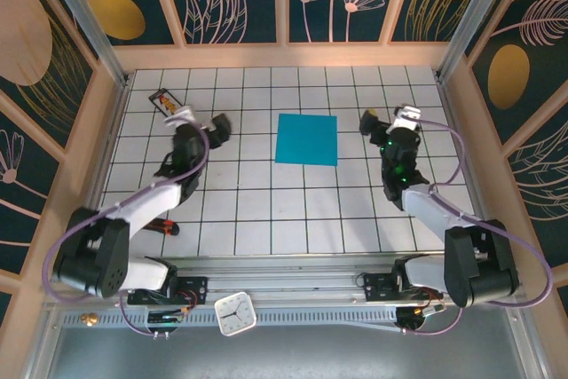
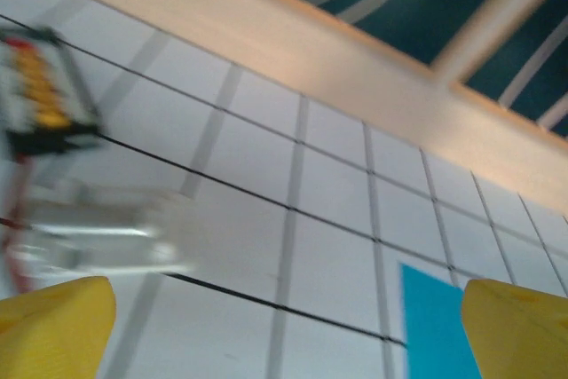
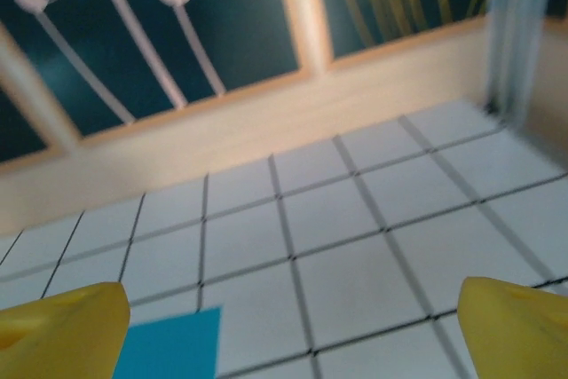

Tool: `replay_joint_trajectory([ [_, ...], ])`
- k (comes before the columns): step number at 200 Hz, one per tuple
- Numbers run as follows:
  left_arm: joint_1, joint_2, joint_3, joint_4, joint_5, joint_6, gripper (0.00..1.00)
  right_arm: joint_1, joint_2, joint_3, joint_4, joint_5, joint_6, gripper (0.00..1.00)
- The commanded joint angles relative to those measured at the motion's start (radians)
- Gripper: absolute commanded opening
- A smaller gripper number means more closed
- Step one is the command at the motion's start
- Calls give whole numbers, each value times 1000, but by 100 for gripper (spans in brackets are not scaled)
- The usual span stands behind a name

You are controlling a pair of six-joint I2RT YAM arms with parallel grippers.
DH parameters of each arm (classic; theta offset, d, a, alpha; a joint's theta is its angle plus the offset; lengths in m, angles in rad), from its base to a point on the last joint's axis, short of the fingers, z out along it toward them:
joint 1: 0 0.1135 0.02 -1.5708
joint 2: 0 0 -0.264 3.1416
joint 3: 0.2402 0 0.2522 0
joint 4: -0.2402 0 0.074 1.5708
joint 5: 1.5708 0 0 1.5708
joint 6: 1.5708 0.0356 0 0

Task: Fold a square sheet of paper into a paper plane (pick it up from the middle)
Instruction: Move the square sheet of paper to the center of the table.

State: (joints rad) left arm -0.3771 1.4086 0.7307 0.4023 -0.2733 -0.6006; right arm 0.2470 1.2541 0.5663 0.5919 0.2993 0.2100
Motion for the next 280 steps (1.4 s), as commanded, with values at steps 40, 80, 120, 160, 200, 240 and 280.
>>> replay_joint_trajectory([
  [40, -272, 488, 579, -564, 23, -51, 99, -2, 62, 106, -368, -50, 98, 96],
  [80, -368, 796, 1017, -803, 11, -1, 99, -137, 10, 31, -409, -205, 148, 96],
  [120, -378, 979, 1255, -964, -2, 71, 99, -152, -9, 20, -427, -238, 139, 96],
  [160, -379, 982, 1211, -993, 19, 124, 99, -151, 0, 20, -418, -276, 152, 96],
  [200, -379, 928, 1059, -971, 31, 165, 98, -151, -1, 25, -423, -278, 160, 96],
  [240, -378, 815, 862, -916, 71, 189, 96, -150, 3, 30, -438, -308, 170, 96],
  [280, -378, 616, 648, -896, 57, 196, 98, -145, -17, 31, -460, -314, 174, 96],
])
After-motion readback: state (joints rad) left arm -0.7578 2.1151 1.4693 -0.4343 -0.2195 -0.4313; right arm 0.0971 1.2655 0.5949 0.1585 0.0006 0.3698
